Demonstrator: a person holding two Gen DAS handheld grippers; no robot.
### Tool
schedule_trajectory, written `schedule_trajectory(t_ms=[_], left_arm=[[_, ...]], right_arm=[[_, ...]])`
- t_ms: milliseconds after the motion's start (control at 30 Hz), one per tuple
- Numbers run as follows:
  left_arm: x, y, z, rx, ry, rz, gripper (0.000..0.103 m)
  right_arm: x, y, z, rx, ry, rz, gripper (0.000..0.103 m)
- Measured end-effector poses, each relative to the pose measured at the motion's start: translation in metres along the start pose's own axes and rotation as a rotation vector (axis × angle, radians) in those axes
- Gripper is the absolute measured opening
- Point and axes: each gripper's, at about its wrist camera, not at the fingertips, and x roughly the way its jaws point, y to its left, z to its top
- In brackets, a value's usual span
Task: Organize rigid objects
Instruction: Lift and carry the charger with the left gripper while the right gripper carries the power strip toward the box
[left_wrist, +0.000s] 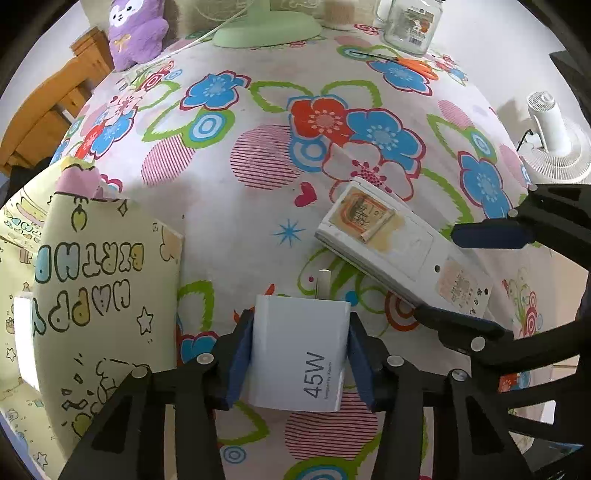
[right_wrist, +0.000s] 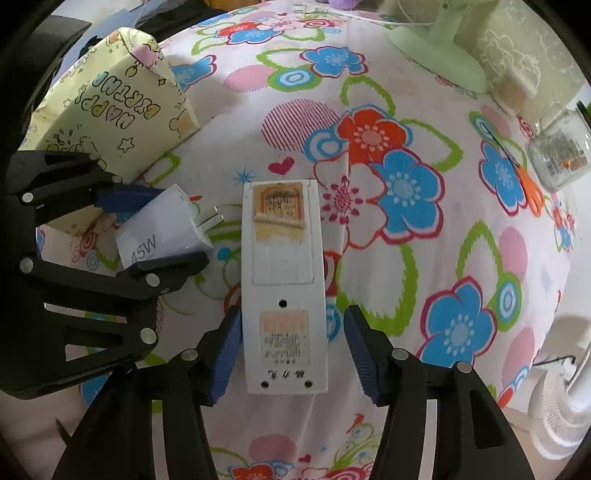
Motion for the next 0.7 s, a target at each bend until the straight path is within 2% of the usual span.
schedule_trajectory(t_ms=[133, 167, 200, 367, 700], left_arm=[[-0.003, 0.009, -0.003, -0.018, 0.005, 0.005, 0.049], [-0.003, 0.011, -0.004, -0.023, 0.002, 0.004, 0.049], [-0.002, 0.013, -0.006, -0.027, -0.003, 0.01, 0.049], [-0.007, 0.017, -0.012, -0.028, -0.006, 0.018, 0.049], [-0.012, 0.014, -0.01, -0.011, 0.005, -0.008, 0.049]], right_arm=[[0.006, 0.001, 0.015, -0.024, -0.013, -0.003, 0.058], [0.008, 0.001, 0.018, -0.025, -0.019, -0.002, 0.056], [0.009, 0.001, 0.02, -0.022, -0.029, 0.025, 0.048], [0.011, 0.002, 0.022, 0.025, -0.053, 0.026, 0.047], [-0.001, -0.001, 0.0, 0.28, -0.07, -0.004, 0.047]])
